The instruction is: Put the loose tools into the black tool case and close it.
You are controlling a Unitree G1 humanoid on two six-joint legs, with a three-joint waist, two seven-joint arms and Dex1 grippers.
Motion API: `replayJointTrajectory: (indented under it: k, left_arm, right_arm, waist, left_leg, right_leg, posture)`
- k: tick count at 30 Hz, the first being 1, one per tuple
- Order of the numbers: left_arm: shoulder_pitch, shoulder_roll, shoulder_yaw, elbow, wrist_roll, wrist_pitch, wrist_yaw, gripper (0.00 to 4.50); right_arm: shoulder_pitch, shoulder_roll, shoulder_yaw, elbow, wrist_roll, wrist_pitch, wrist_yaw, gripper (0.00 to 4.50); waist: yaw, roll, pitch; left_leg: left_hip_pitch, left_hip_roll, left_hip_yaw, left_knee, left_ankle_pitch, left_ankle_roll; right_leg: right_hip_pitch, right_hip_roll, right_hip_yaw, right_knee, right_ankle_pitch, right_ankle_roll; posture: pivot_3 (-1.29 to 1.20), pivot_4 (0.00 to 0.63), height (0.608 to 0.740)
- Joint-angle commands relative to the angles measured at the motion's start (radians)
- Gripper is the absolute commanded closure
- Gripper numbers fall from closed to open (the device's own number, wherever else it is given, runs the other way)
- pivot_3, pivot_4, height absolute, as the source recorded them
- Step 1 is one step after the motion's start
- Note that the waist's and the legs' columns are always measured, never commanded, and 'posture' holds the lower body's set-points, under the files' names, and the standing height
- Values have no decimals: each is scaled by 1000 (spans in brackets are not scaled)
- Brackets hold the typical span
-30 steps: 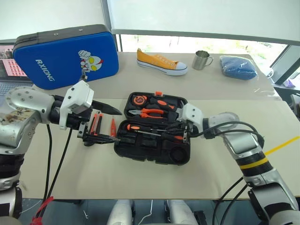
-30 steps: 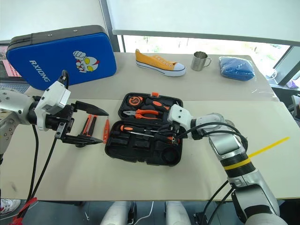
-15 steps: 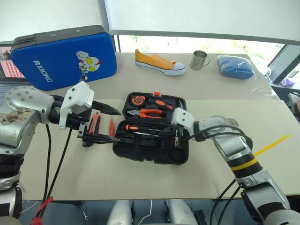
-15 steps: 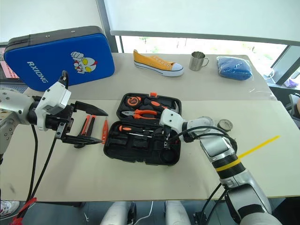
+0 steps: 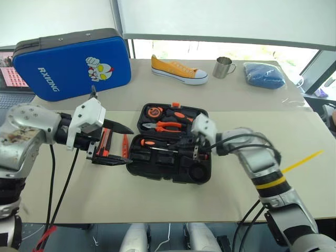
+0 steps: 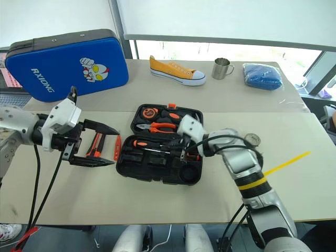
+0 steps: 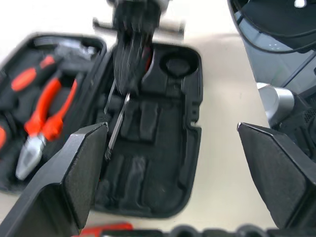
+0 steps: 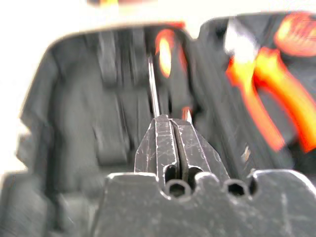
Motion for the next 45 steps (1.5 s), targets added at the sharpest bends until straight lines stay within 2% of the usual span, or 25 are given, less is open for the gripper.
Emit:
replayJointTrajectory:
  k: [1, 3, 5, 8, 10, 11, 12, 13, 15, 21, 25, 30, 34, 38, 45]
  left_arm:
    - [211, 7, 253, -132, -21, 98, 121, 0]
    - [364, -14, 387, -186, -7, 124, 145, 0]
    - [537, -56, 537, -210, 36, 130, 162, 0]
    - [741, -127, 703, -219, 99, 109, 193, 0]
    - [828, -165, 768, -231, 114, 101, 211, 0]
    - [861, -180, 788, -242, 115, 102, 216, 0]
    - [886, -191, 798, -252, 117, 103, 225, 0]
    - [900, -197, 801, -261, 117, 104, 238, 0]
    - [883, -196, 788, -297, 87, 167, 288, 0]
    - [569, -93, 653, -420, -144, 636, 493, 0]
    - [246, -67, 465, -338, -159, 962, 701, 0]
    - [-76, -96, 257, -47, -274, 989, 1044, 0]
    - [-284, -79, 95, 126, -391, 989, 1169, 0]
    - [-506, -93, -90, 327, -479, 989, 1279, 963]
    - [-690, -159, -259, 524, -643, 989, 1468, 963]
  right_arm:
    - [16, -80, -174, -187, 187, 120, 8, 3910]
    - [45, -120, -205, -238, 250, 142, 27, 3436]
    - [64, -151, -231, -271, 310, 158, 48, 2590]
    - [67, -176, -254, -285, 372, 165, 53, 1606]
    - [63, -188, -258, -281, 403, 168, 54, 825]
    - [63, -196, -258, -281, 412, 165, 58, 652]
    - [64, -203, -253, -280, 414, 156, 62, 213]
    - [65, -208, -248, -278, 416, 150, 63, 28]
    - [65, -213, -244, -274, 423, 142, 61, 28]
    - [79, -222, -243, -288, 437, 126, 49, 28]
    - [127, -216, -261, -343, 452, 121, 12, 28]
    - [214, -204, -302, -449, 495, 124, -74, 28]
    - [264, -181, -310, -506, 517, 126, -151, 28]
    - [334, -156, -318, -570, 537, 125, -242, 0]
    - [380, -161, -321, -613, 566, 118, -318, 0]
  waist:
    - [-1, 0, 0]
    - [0, 0, 0]
    - [-3, 0, 0]
    - [-7, 0, 1]
    - [-6, 0, 1]
    - [-2, -1, 1]
    - [3, -1, 1]
    - [5, -1, 1]
    - [14, -1, 1]
    - [19, -5, 1]
    - [6, -6, 2]
    - [1, -6, 2]
    - [4, -12, 5]
    - [9, -12, 5]
    - [3, -12, 5]
  left_leg:
    - [0, 1, 0, -1, 0, 0]
    - [0, 1, -1, -2, 0, 1]
    - [1, 1, -1, -2, -1, 1]
    - [3, 1, 1, -4, -1, 1]
    - [5, 1, 1, -3, -1, 1]
    - [6, 1, 1, -3, -1, 1]
    - [6, 1, 1, -3, 0, 0]
    - [7, 1, 1, -3, 0, 0]
    - [8, 1, 1, -3, 0, 0]
    - [7, 1, 0, -2, 0, 0]
    - [5, 0, -1, -2, 0, 0]
    - [6, -1, -3, -3, 0, -1]
    - [5, -1, -3, -2, 0, -2]
    - [3, -2, -4, -2, 1, -4]
    - [3, -3, -4, -2, 2, -5]
  right_leg:
    - [0, 0, 0, 0, 0, 0]
    - [1, -1, -1, 0, 0, 0]
    - [1, -2, -2, -2, 0, 0]
    - [1, -3, -1, -5, 0, 0]
    - [3, -3, -1, -4, 0, -1]
    - [4, -3, -1, -4, -1, -1]
    - [5, -3, -2, -5, -1, -1]
    - [5, -4, -2, -5, -1, -1]
    - [6, -5, -2, -6, -1, -1]
    - [7, -4, -3, -5, 0, -1]
    - [4, -3, -2, -1, 0, 0]
    - [3, -3, -3, 1, 0, -1]
    - [2, -3, -3, -1, 1, -2]
    - [2, -4, -4, -1, 1, -2]
    - [1, -4, -4, 0, 1, -2]
  posture:
    - [0, 150, 740]
    - [0, 150, 740]
    - [0, 150, 740]
    - [0, 150, 740]
    - [0, 150, 740]
    - [0, 150, 740]
    - [0, 150, 740]
    - [0, 150, 740]
    - [0, 150, 740]
    - [0, 150, 740]
    - [0, 150, 740]
    - [0, 150, 740]
    - [0, 150, 740]
    - [0, 150, 740]
    - [0, 150, 740]
